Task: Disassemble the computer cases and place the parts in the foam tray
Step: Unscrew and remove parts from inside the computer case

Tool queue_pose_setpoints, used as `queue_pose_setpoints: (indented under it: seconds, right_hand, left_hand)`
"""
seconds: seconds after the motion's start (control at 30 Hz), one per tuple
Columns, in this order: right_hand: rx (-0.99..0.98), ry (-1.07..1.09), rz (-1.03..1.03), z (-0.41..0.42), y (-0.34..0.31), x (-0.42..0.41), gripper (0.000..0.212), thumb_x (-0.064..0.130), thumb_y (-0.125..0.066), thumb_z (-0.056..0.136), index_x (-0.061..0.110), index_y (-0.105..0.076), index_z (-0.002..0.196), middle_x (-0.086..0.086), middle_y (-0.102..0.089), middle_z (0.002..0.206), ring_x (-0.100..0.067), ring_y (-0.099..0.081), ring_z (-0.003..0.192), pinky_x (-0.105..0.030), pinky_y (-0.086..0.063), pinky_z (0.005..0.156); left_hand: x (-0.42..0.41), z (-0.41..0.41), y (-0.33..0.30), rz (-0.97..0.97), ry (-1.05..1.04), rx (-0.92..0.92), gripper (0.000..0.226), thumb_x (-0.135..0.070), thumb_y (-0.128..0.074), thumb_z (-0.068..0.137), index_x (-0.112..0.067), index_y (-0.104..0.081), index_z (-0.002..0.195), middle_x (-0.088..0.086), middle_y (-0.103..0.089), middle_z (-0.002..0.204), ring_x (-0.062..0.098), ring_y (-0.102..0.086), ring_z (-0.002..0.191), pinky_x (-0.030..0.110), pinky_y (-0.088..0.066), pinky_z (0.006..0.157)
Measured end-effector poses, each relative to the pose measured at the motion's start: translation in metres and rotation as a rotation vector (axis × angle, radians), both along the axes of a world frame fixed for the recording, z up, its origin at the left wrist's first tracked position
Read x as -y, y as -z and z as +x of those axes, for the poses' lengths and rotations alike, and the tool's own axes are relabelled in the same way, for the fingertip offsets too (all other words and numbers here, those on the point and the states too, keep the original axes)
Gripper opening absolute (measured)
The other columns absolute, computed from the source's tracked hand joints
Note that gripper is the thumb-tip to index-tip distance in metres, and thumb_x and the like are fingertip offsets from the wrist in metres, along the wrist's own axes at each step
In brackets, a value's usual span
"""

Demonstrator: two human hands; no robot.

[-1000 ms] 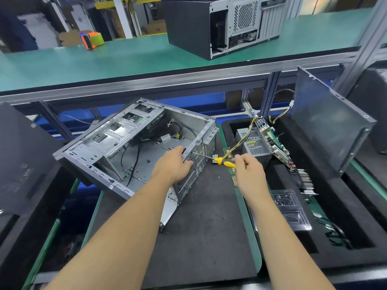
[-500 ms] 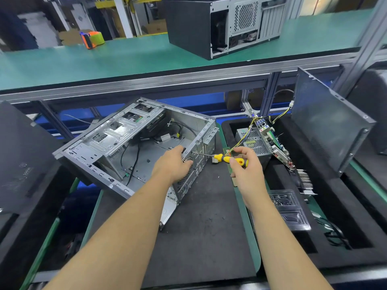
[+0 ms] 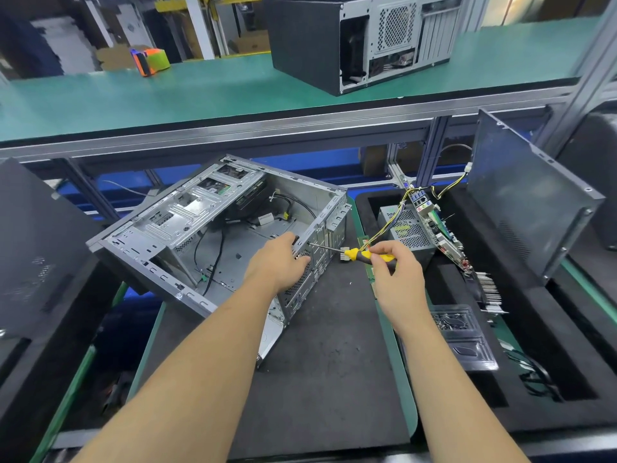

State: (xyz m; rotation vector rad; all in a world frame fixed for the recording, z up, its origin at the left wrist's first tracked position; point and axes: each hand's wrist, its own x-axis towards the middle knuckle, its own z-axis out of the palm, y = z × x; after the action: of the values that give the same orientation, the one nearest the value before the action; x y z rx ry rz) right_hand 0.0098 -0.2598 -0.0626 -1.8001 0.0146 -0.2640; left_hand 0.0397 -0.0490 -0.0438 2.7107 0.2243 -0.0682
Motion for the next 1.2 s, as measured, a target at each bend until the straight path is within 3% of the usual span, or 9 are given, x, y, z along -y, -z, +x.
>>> queue_pose_setpoints:
  seconds: [0.23, 0.3, 0.47, 0.63, 0.77, 0.93, 1.0, 1.1, 1.2]
  right_hand:
    - [-0.166, 0.013, 0.212, 0.001, 0.000, -0.001, 0.007, 0.029, -0.052, 0.101, 0.031, -0.058, 0.097, 0.003, -0.062, 0.091, -0.014, -0.056, 0.068, -0.022, -0.049, 0.054]
    - [-0.298, 0.028, 0.229, 0.006, 0.000, -0.002, 0.029, 0.047, -0.038, 0.101, 0.028, -0.058, 0.092, 0.002, -0.062, 0.083, -0.015, -0.055, 0.059, -0.029, -0.047, 0.049]
    - [-0.260, 0.077, -0.069, 0.009, 0.002, 0.001, 0.043, 0.038, -0.039, 0.103, 0.005, -0.057, 0.083, -0.006, -0.049, 0.065, -0.026, -0.046, 0.062, -0.042, -0.044, 0.060]
    - [-0.060, 0.042, -0.075, -0.001, 0.001, 0.001, 0.018, 0.019, -0.052, 0.101, 0.024, -0.057, 0.085, 0.010, -0.060, 0.078, -0.003, -0.054, 0.070, -0.022, -0.038, 0.061]
    - [0.001, -0.007, -0.005, -0.003, 0.001, 0.001, 0.020, 0.007, -0.056, 0.098, 0.026, -0.055, 0.094, -0.006, -0.064, 0.106, 0.003, -0.059, 0.080, -0.012, -0.040, 0.064]
    - [-0.173, 0.026, 0.302, 0.001, -0.001, -0.004, 0.003, 0.030, -0.056, 0.101, 0.028, -0.055, 0.098, 0.005, -0.069, 0.087, -0.011, -0.055, 0.061, -0.022, -0.046, 0.052]
    - [-0.280, 0.027, 0.342, 0.005, 0.000, -0.003, 0.027, 0.041, -0.040, 0.105, 0.021, -0.055, 0.094, 0.009, -0.063, 0.064, -0.011, -0.046, 0.047, -0.026, -0.040, 0.042]
    - [-0.289, -0.024, 0.339, 0.007, 0.002, 0.002, 0.033, 0.034, -0.037, 0.106, 0.012, -0.053, 0.087, 0.004, -0.042, 0.053, -0.009, -0.027, 0.041, -0.020, -0.025, 0.040]
    - [-0.171, -0.058, 0.221, 0.004, 0.001, 0.005, 0.022, 0.023, -0.043, 0.104, 0.009, -0.055, 0.089, 0.003, -0.039, 0.062, -0.013, -0.033, 0.052, -0.026, -0.032, 0.047]
  left_hand:
    - [0.000, -0.001, -0.001, 0.006, 0.000, 0.004, 0.029, -0.042, -0.059, 0.097, -0.023, -0.054, 0.118, 0.004, -0.066, 0.114, 0.027, -0.055, 0.093, 0.034, -0.041, 0.076]
    - [0.000, -0.001, -0.001, 0.007, 0.001, 0.005, 0.030, -0.042, -0.058, 0.097, -0.023, -0.055, 0.120, 0.004, -0.066, 0.116, 0.029, -0.058, 0.097, 0.034, -0.041, 0.076]
    - [0.001, 0.000, 0.000, 0.009, 0.002, 0.003, 0.028, -0.043, -0.059, 0.097, -0.023, -0.055, 0.117, 0.003, -0.066, 0.113, 0.028, -0.057, 0.094, 0.035, -0.042, 0.076]
    - [0.001, 0.000, 0.000, 0.013, 0.008, 0.000, 0.028, -0.043, -0.059, 0.097, -0.023, -0.055, 0.116, 0.004, -0.067, 0.113, 0.031, -0.061, 0.100, 0.036, -0.044, 0.077]
    - [0.001, 0.000, -0.001, 0.020, 0.012, -0.001, 0.029, -0.043, -0.058, 0.097, -0.023, -0.054, 0.117, 0.004, -0.066, 0.115, 0.031, -0.061, 0.101, 0.036, -0.046, 0.079]
    - [0.000, 0.000, 0.000, 0.019, 0.012, 0.001, 0.021, -0.043, -0.058, 0.098, -0.025, -0.049, 0.104, 0.004, -0.065, 0.110, 0.029, -0.056, 0.092, 0.036, -0.042, 0.075]
    - [0.000, 0.001, 0.000, 0.012, 0.008, 0.003, 0.020, -0.043, -0.059, 0.097, -0.026, -0.051, 0.106, 0.003, -0.065, 0.110, 0.029, -0.056, 0.091, 0.035, -0.042, 0.075]
    - [0.000, 0.001, 0.000, 0.001, 0.005, 0.015, 0.024, -0.042, -0.060, 0.097, -0.027, -0.056, 0.115, 0.001, -0.067, 0.110, 0.028, -0.058, 0.095, 0.035, -0.043, 0.076]
    - [0.000, 0.001, 0.001, 0.000, 0.001, 0.016, 0.021, -0.042, -0.059, 0.096, -0.028, -0.055, 0.111, 0.001, -0.066, 0.106, 0.029, -0.057, 0.091, 0.035, -0.041, 0.075]
